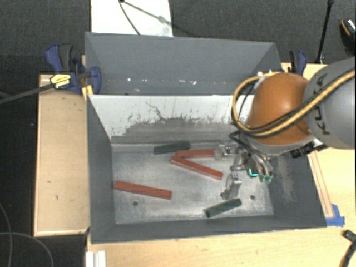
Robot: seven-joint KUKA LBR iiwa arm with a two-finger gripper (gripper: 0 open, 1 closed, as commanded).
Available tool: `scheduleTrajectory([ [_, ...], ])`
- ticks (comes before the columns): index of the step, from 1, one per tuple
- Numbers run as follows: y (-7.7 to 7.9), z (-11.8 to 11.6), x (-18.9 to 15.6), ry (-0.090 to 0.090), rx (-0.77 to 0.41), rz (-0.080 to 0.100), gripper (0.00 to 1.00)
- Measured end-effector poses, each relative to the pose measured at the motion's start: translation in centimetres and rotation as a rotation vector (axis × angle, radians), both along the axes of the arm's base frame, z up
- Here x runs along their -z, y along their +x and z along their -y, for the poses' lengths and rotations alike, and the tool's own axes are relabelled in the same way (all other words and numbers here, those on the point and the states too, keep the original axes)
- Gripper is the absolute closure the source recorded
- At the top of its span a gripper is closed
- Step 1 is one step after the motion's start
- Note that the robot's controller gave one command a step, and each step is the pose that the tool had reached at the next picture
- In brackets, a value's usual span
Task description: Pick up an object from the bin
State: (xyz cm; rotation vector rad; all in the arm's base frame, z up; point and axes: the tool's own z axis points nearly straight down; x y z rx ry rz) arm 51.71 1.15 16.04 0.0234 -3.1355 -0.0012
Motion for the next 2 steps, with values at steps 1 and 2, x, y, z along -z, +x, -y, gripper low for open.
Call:
scheduleTrajectory([
  [1,3.57,0.45,9.23,0.000,-0.016,0.010,0.00],
  [2,3.52,0.43,8.96,0.000,-0.015,0.010,1.00],
])
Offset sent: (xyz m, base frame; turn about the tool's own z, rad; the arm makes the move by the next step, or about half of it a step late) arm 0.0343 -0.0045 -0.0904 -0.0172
